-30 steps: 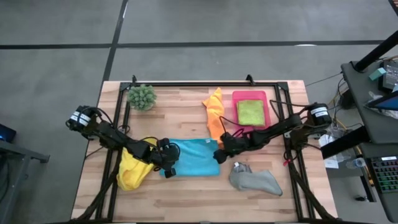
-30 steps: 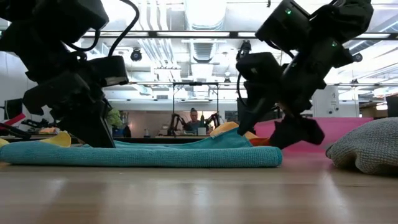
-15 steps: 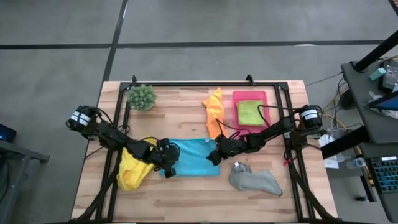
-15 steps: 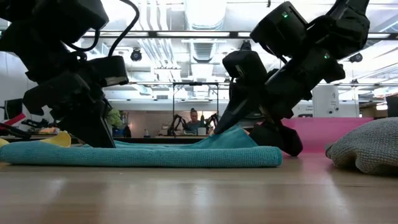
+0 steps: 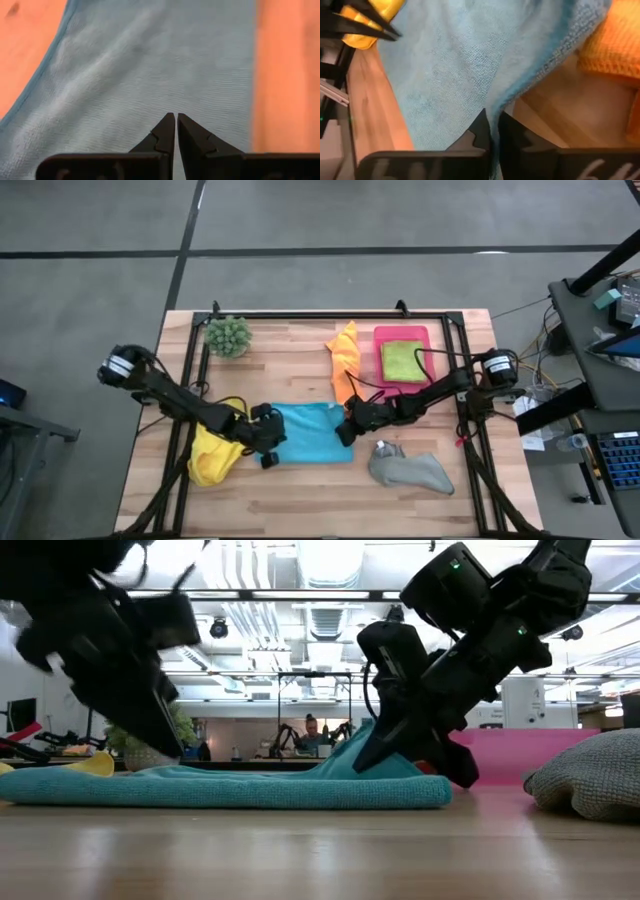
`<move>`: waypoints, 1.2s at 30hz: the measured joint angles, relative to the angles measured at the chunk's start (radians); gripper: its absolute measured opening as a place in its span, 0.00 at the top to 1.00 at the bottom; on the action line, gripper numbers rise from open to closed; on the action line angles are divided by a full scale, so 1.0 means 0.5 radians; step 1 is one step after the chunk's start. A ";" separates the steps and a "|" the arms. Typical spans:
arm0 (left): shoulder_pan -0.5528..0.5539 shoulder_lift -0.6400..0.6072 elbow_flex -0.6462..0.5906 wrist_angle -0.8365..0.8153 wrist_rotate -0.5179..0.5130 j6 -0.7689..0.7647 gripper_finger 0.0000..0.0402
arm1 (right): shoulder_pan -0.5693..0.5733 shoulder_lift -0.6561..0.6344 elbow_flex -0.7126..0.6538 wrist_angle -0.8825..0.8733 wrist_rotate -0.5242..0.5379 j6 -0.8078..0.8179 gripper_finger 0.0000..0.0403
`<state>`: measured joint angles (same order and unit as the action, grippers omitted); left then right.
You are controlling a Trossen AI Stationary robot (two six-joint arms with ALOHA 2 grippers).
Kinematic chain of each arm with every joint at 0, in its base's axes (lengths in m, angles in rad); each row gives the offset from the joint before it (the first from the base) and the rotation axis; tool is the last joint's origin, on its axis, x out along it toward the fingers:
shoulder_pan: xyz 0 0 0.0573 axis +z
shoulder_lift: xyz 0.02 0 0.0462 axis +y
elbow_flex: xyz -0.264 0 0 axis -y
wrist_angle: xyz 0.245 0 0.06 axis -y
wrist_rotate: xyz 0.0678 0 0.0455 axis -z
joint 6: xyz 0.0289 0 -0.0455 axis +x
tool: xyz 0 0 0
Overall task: Fold microfiber towels
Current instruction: Fold the blue microfiber cloth
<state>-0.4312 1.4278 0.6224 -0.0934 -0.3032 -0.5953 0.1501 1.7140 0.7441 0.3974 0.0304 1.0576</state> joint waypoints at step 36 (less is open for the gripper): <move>-0.319 0.113 -0.133 0.022 0.033 -0.471 0.99 | 0.005 0.241 1.074 -1.053 0.150 -0.541 0.98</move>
<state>-0.5907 1.4844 0.5558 -0.0822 -0.2868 -0.8307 0.1524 1.8346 1.2810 -0.1289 0.1057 0.7873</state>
